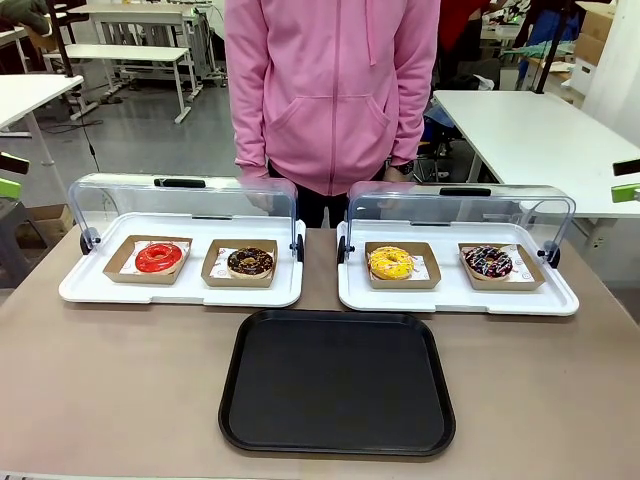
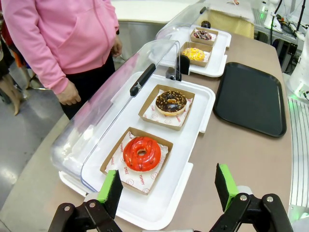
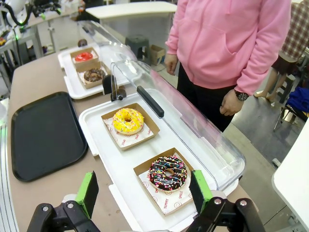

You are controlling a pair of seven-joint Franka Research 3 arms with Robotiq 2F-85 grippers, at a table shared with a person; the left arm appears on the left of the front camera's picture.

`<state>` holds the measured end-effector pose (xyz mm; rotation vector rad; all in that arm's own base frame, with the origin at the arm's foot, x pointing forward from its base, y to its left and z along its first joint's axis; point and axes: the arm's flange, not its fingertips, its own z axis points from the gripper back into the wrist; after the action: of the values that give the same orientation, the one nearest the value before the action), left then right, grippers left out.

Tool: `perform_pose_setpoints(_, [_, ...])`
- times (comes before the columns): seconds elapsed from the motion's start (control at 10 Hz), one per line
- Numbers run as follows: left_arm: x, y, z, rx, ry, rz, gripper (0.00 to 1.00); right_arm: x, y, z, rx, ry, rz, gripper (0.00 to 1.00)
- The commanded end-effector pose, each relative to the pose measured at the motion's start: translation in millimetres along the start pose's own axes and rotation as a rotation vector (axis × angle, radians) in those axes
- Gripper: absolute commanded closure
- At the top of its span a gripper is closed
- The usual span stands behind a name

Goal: Move the first donut from the left to the tray.
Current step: Pick up the Paper togo box containing the Donut indicated by the person and place it on the Handle tray.

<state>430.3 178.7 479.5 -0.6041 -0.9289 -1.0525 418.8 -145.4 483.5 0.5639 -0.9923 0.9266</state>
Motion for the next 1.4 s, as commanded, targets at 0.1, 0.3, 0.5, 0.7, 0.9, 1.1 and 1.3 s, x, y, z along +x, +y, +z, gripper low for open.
perform_pose_setpoints(0.1, [1.3, -0.5, -0.4, -0.002, -0.021, -0.010, 0.00, 0.9, -0.6, -1.8, -0.006, -0.028, 0.011, 0.00])
perform_pose_setpoints(0.3, [1.3, -0.5, -0.4, -0.002, -0.021, -0.010, 0.00, 0.9, -0.6, -1.8, -0.006, -0.028, 0.011, 0.00])
perform_pose_setpoints(0.5, [1.3, -0.5, -0.4, -0.002, -0.021, -0.010, 0.00, 0.9, -0.6, -1.8, -0.006, -0.028, 0.011, 0.00])
perform_pose_setpoints(0.7, [1.3, -0.5, -0.4, -0.002, -0.021, -0.010, 0.00, 0.9, -0.6, -1.8, -0.006, -0.028, 0.011, 0.00])
perform_pose_setpoints(0.9, [1.3, -0.5, -0.4, -0.002, -0.021, -0.010, 0.00, 0.9, -0.6, -1.8, -0.006, -0.028, 0.011, 0.00])
perform_pose_setpoints(1.1, [1.3, -0.5, -0.4, -0.002, -0.021, -0.010, 0.00, 0.9, -0.6, -1.8, -0.006, -0.028, 0.011, 0.00])
perform_pose_setpoints(1.3, [1.3, -0.5, -0.4, -0.002, -0.021, -0.010, 0.00, 0.9, -0.6, -1.8, -0.006, -0.028, 0.011, 0.00])
